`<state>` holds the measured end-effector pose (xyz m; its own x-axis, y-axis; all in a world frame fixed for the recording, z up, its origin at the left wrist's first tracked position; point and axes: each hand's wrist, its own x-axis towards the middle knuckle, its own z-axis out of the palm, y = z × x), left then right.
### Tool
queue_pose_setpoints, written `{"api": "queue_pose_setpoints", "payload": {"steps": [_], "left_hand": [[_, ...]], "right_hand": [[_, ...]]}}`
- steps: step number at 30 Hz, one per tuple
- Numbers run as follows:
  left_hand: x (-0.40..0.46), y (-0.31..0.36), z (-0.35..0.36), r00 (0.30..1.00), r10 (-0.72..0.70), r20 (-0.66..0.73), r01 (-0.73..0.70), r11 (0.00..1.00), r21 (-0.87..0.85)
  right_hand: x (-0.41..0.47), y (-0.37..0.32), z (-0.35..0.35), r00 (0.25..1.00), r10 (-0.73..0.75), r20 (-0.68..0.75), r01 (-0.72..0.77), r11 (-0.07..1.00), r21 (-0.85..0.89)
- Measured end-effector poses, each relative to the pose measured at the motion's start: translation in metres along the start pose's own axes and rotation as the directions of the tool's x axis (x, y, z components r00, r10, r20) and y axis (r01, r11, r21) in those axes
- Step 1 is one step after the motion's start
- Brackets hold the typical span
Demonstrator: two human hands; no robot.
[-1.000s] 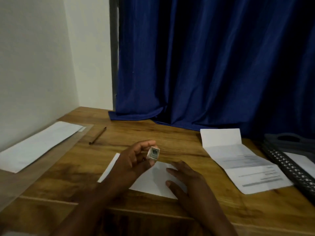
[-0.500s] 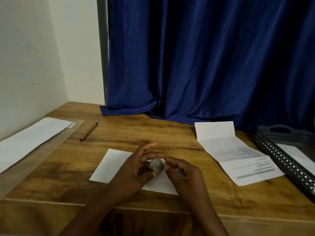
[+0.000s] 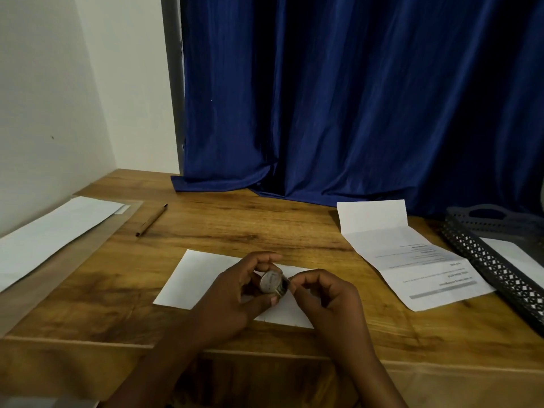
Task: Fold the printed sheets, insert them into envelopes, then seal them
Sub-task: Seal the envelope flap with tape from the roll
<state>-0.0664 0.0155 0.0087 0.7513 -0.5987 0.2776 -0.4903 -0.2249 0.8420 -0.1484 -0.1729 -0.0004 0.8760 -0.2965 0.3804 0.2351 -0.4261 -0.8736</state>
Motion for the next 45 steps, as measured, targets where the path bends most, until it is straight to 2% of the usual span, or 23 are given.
{"api": "queue_pose_setpoints", "payload": {"steps": [26,39,45], "left_hand": [[0.0014,0.0001,0.0018,0.999,-0.028,-0.036,0.027,0.999,-0.035],[-0.0003,-0.0002,0.0015,1.0,-0.01,0.0,0.01,1.0,0.0],[-0.0009,-0.0001,0.0021,1.0,-0.008,-0.002,0.008,1.0,-0.003]], "right_hand": [[-0.0011,-0.0081,-0.0054,0.997,-0.066,-0.035,0.072,0.978,0.194],[0.0032,-0.0032,0.0004,0.998,0.038,-0.05,-0.031,0.992,0.119],[0.0022,0.0001,-0.0018,0.993,-0.041,-0.109,0.049,0.997,0.066]]}}
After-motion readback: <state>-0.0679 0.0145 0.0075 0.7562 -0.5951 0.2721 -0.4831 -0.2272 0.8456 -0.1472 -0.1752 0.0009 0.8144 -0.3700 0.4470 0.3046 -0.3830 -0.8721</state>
